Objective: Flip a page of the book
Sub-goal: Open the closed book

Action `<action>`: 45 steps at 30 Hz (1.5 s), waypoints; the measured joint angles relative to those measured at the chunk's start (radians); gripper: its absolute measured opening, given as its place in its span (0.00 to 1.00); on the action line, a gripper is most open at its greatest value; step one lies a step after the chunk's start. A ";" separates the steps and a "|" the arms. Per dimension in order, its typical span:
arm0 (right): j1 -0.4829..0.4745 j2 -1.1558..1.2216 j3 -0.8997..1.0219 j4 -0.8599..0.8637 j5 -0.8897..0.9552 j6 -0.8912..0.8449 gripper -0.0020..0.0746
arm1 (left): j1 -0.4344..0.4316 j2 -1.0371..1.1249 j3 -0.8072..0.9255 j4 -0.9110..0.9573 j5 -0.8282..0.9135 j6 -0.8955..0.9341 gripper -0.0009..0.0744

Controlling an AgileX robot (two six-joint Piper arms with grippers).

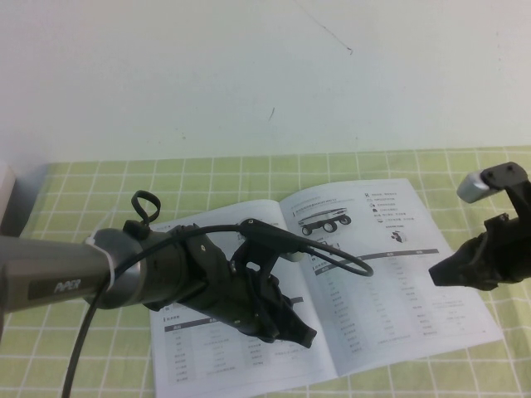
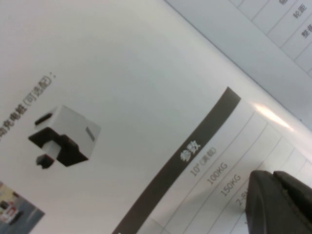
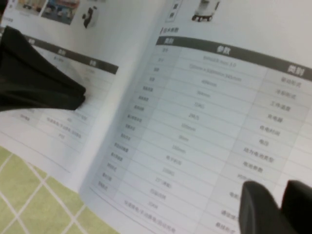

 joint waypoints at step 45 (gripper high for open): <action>0.113 0.065 -0.021 -0.631 -0.144 0.835 0.67 | 0.000 0.003 0.000 -0.020 -0.010 0.004 0.01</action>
